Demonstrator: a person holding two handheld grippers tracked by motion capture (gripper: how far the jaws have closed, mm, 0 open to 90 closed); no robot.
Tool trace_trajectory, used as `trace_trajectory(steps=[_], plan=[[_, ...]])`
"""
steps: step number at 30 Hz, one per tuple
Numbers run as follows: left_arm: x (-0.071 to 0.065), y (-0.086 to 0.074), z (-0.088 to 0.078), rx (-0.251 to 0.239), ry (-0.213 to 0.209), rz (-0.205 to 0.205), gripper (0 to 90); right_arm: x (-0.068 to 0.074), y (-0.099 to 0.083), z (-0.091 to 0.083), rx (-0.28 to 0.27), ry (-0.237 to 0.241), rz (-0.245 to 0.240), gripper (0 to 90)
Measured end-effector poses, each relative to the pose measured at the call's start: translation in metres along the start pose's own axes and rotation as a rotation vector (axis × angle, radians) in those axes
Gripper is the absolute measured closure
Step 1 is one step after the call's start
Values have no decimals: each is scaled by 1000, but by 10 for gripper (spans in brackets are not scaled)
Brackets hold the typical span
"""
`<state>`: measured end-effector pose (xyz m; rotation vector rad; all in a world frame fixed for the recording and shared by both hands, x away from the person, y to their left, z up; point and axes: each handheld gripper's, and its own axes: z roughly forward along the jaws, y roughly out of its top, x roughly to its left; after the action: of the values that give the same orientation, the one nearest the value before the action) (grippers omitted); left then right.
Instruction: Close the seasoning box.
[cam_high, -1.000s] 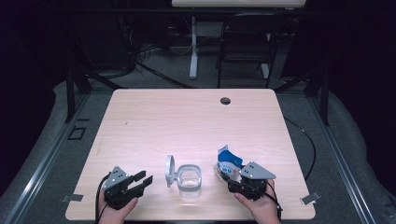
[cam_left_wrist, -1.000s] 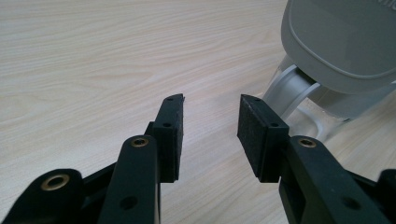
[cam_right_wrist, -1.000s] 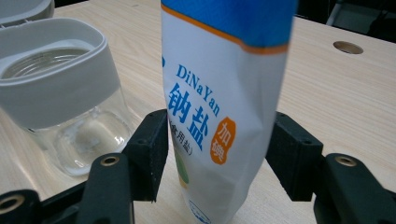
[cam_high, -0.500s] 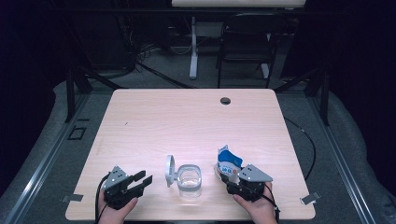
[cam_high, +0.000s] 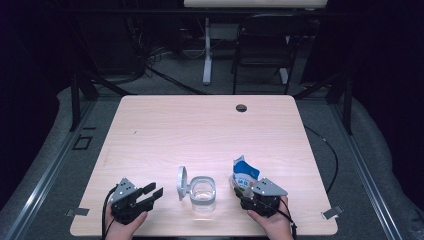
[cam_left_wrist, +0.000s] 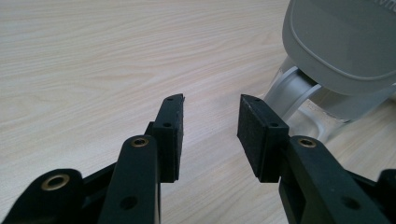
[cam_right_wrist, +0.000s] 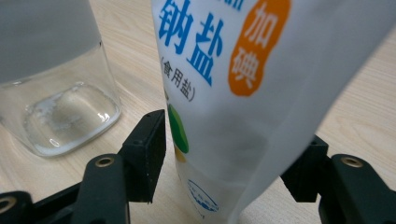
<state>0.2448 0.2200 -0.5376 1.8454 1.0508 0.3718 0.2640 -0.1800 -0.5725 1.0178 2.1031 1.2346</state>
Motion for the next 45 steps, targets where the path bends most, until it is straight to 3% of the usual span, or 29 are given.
trace_trajectory(steps=[45], plan=[[1,-1,1,0,2,-6,609,-1,-8,9,1,-8,10,452]])
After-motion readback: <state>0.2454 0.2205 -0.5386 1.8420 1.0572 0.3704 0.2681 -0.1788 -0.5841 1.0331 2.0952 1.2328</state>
